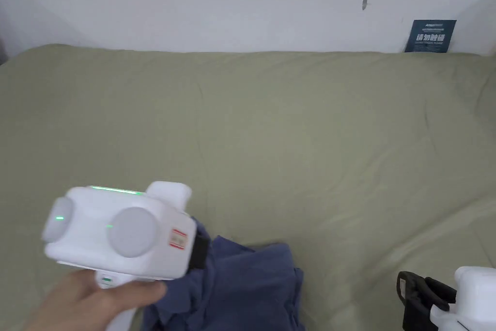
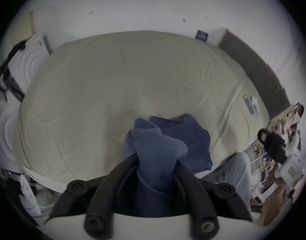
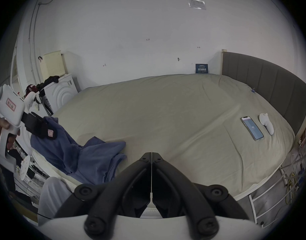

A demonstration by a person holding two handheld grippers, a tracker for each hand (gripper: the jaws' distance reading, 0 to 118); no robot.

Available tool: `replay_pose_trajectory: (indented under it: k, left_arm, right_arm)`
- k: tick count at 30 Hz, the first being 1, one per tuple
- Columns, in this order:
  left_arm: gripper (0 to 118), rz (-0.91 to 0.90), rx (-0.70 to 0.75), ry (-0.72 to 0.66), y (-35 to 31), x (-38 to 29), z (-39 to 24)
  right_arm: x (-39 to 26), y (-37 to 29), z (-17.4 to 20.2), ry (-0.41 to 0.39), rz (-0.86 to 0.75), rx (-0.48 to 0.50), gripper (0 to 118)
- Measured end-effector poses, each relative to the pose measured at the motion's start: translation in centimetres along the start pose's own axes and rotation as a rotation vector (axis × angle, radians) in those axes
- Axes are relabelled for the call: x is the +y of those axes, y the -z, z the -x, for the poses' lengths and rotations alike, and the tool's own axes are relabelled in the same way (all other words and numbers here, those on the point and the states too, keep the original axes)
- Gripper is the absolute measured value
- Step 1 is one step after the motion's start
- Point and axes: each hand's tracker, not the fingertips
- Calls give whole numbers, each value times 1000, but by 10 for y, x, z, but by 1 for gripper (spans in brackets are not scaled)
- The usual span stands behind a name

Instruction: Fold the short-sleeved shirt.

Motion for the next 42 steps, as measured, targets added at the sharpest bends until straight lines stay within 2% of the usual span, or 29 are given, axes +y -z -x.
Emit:
replay_pose_trajectory:
  k: [2, 3, 4, 5, 6, 9, 11, 12, 13, 14, 15, 17, 19, 22, 26, 28, 30, 33, 36, 41, 42]
  left_arm:
    - [18, -11, -17, 34, 21, 1, -27]
    - [29, 3, -27, 52, 33, 2, -42]
    - [56, 9, -37, 70, 44, 1, -55]
    - [91, 33, -81, 99, 57, 1, -68]
    - [118, 67, -114, 116, 70, 1, -79]
    - [118, 70, -205, 55, 73, 1, -84]
    - [113, 75, -239, -1, 62, 3, -69]
    - [96, 53, -262, -30, 52, 3, -57]
    - [74, 15, -305, -61, 45, 4, -43]
    - [40, -7, -339, -96, 39, 1, -30]
    - [0, -23, -371, -164, 36, -5, -16]
    - [0, -34, -411, -266, 46, -19, 8]
    - [0, 9, -469, -228, 64, -27, 15]
    - [0, 67, -647, -283, 112, -41, 8]
    - [0, 50, -634, -272, 156, -46, -10]
    - [0, 44, -671, -298, 151, -37, -8]
    - [0, 33, -677, -264, 132, -29, -1]
    - [0, -49, -655, -194, 92, -26, 24]
    - [0, -82, -619, -232, 65, -30, 61]
    - [0, -71, -481, -300, 61, -45, 123]
    - [0, -63, -457, -324, 64, -48, 134]
  right_arm:
    - [-1, -1, -5, 18, 1, -1, 3]
    - [-1, -1, -7, 26, 1, -4, 3]
    - [-1, -3, -8, 30, 3, -9, 3]
    - [-1, -4, -10, 32, 2, -14, 3]
    - [-2, -7, -11, 35, 0, -20, 3]
    - [-1, -12, -19, 48, -5, -40, 3]
    - [-2, -14, -24, 56, -6, -51, 3]
    - [-3, -14, -27, 60, -6, -57, 3]
    - [-3, -13, -28, 66, -5, -62, 3]
    - [-3, -11, -30, 73, -3, -62, 3]
    - [-4, -9, -31, 86, 3, -57, 3]
    - [-4, -6, -32, 106, 13, -47, 3]
    - [-5, -3, -29, 112, 21, -35, 3]
    - [-7, 4, -23, 107, 46, -17, 3]
    - [-11, 3, -15, 119, 77, 19, 3]
    - [-13, 7, -10, 121, 111, 54, 3]
    - [-16, 16, -1, 110, 150, 93, 3]
    - [-15, 35, 19, 114, 209, 190, 3]
    - [-13, 65, 44, 136, 272, 319, 3]
    - [-24, 129, 63, 272, 417, 539, 3]
    - [-31, 146, 61, 330, 453, 607, 3]
